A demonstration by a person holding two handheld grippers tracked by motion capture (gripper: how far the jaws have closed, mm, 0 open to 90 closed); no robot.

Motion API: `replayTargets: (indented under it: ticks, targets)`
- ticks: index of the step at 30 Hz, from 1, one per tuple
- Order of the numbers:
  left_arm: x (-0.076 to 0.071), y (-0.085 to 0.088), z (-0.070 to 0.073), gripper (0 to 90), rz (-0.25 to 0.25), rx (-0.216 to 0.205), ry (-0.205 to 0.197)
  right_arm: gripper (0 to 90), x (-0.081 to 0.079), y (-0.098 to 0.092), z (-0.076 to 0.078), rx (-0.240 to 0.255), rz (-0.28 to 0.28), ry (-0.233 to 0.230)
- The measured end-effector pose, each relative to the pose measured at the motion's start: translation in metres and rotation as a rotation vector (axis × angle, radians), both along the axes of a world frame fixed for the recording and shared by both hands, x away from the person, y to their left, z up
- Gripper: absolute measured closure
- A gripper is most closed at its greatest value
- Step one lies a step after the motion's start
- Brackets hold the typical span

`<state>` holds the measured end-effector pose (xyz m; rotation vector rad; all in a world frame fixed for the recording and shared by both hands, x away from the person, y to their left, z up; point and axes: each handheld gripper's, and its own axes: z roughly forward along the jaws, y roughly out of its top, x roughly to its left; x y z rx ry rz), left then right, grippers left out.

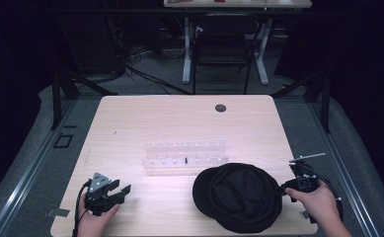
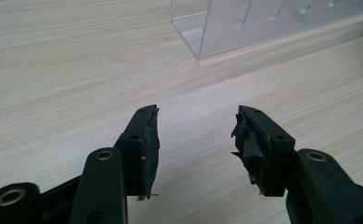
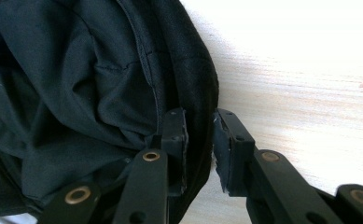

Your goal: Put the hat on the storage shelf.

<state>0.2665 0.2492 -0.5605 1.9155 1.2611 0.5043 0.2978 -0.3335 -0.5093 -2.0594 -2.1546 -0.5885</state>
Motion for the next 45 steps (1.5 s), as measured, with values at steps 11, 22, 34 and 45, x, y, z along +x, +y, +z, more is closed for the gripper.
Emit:
replayTargets:
  ticks: [11,22,34,45]
  targets:
    - [0.001,0.001,0.0,49.4,0.015,-0.001,0.006,76.2,0.004,0.004,-0.006,-0.002,0.015,0.043]
    - [0.001,0.001,-0.001,49.4,0.012,0.002,0.007,80.5,0.004,0.004,-0.014,0.042,-0.02,0.05]
    - [0.001,0.001,0.0,49.4,0.013,0.002,0.006,86.4,0.008,0.003,-0.012,0.038,0.052,0.09]
    - [0.001,0.001,0.0,49.4,0.015,0.0,0.004,87.7,0.005,-0.006,-0.001,0.161,0.034,0.078]
